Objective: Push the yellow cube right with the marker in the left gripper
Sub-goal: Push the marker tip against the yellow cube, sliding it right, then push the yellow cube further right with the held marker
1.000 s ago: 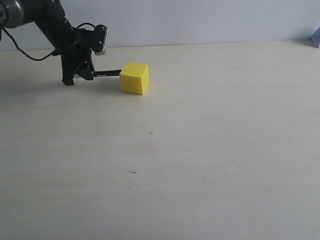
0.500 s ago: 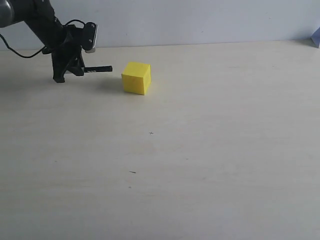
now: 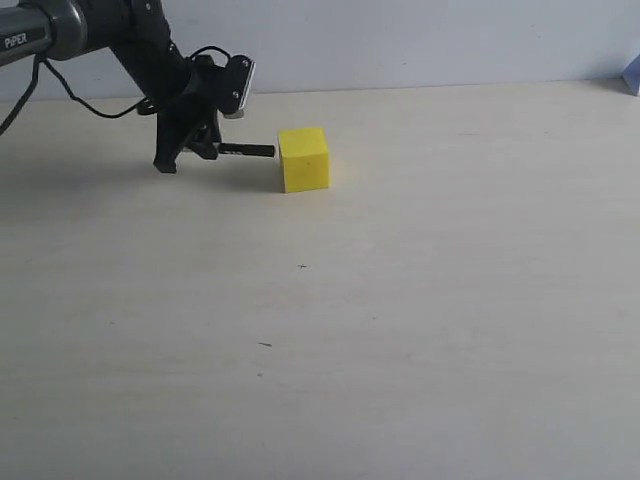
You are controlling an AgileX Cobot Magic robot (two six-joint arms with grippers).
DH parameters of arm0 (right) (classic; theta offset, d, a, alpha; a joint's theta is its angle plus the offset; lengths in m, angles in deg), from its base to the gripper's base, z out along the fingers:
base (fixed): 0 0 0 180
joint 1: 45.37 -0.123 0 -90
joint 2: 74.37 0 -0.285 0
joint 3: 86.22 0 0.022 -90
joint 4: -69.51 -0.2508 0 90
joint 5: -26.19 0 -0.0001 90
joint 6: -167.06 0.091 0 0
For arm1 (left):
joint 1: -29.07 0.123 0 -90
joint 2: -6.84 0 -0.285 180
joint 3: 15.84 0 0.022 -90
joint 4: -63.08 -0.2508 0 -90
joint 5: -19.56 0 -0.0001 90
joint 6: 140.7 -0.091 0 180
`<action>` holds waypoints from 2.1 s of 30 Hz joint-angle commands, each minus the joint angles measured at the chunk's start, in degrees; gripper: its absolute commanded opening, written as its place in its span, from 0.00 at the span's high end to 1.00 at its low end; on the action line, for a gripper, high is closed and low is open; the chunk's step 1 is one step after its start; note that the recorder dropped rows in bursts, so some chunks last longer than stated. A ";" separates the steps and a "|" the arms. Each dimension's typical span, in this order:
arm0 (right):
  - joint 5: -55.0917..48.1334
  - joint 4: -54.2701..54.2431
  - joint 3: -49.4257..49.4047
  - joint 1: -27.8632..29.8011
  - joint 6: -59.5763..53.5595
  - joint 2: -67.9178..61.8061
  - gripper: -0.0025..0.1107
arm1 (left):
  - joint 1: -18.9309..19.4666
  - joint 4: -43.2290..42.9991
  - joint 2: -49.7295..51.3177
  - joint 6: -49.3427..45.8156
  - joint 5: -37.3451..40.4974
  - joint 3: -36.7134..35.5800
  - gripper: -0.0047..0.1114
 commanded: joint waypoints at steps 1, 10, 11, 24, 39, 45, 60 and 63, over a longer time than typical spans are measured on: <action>0.48 0.01 -0.28 -0.05 -0.09 0.30 0.98 | 2.33 -4.60 -0.30 5.29 4.13 0.30 0.96; 0.48 0.01 -0.28 -0.05 -0.09 0.30 0.98 | 0.98 -5.87 -0.30 10.70 11.89 0.30 0.96; 0.48 0.01 -0.28 -0.05 -0.09 0.30 0.98 | 0.80 -5.49 -0.30 11.62 11.89 0.30 0.96; 0.48 0.01 -0.28 -0.05 -0.09 0.30 0.98 | -1.08 -7.70 1.31 22.80 13.49 6.58 0.96; 0.48 0.01 -0.28 -0.05 -0.09 0.30 0.98 | -3.67 -10.78 2.59 24.51 12.36 6.82 0.96; 0.48 0.01 -0.28 -0.05 -0.09 0.30 0.98 | -6.89 -7.89 2.59 23.99 8.72 7.37 0.96; 0.48 0.01 -0.28 -0.05 -0.09 0.30 0.98 | -6.74 -10.58 2.84 27.45 4.41 8.99 0.96; 0.48 0.01 -0.28 -0.05 -0.09 0.30 0.98 | -6.85 -14.07 2.97 26.71 6.02 8.87 0.96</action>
